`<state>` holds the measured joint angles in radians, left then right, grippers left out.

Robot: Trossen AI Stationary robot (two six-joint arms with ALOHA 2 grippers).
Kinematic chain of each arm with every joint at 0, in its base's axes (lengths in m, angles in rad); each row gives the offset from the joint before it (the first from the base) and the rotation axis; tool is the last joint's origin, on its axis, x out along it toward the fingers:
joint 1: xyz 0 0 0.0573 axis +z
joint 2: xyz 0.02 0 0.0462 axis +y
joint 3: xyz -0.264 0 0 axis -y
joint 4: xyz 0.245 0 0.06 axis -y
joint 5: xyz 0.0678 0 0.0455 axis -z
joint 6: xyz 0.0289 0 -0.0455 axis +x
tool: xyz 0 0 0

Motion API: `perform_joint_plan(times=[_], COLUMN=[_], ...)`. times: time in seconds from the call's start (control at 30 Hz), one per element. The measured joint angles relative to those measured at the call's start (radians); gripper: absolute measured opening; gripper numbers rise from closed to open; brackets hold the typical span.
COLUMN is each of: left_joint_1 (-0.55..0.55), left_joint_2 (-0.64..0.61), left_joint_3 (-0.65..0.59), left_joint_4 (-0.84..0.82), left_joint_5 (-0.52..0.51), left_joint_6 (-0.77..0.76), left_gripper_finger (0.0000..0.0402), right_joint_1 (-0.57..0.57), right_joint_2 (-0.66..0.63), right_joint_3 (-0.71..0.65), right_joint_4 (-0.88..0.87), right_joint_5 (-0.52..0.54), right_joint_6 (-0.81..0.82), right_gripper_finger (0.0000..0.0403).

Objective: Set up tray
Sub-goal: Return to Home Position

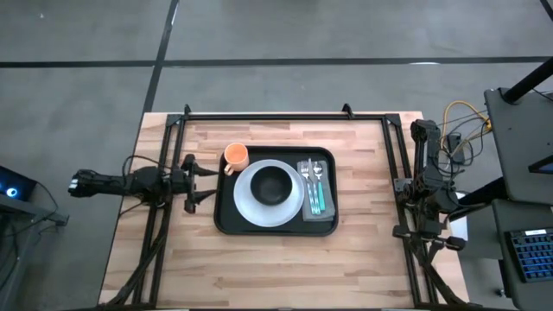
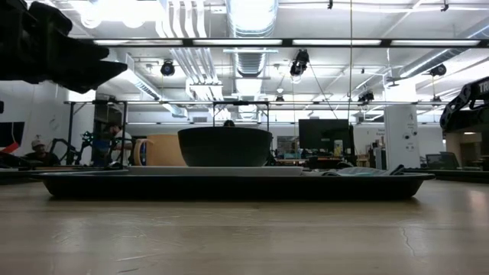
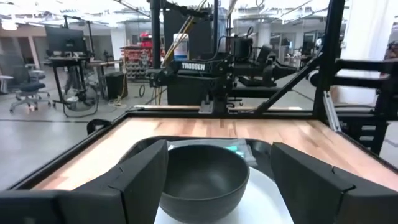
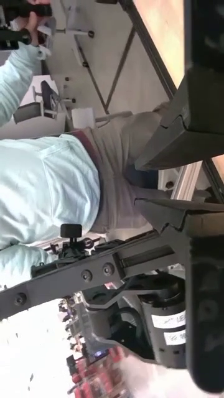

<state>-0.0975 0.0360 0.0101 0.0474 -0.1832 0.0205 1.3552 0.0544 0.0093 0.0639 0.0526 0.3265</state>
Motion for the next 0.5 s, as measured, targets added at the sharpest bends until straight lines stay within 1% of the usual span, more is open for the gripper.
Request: perform_joint_plan(times=[0.17,0.37,0.43,0.5], left_joint_1=[0.0,0.0,0.0,0.0], left_joint_2=[-0.019,0.005,0.01,0.011], left_joint_3=[0.0,0.0,0.0,0.003], left_joint_4=[0.001,0.0,-0.002,-0.006], left_joint_5=[-0.01,-0.01,-0.011,-0.01], left_joint_6=[-0.004,-0.021,-0.017,-0.017], left_gripper_finger=[0.0262,0.0262,0.0262,0.0262], right_joint_1=[0.0,0.0,0.0,0.0], right_joint_2=[0.0,0.0,0.0,0.0], right_joint_3=[0.0,0.0,0.0,0.0], right_joint_4=[0.003,0.008,0.007,0.004], right_joint_5=[0.0,0.003,0.027,0.079], right_joint_6=[-0.087,-0.098,-0.098,-0.099], right_gripper_finger=[0.0069,0.0071,0.0073,0.0076])
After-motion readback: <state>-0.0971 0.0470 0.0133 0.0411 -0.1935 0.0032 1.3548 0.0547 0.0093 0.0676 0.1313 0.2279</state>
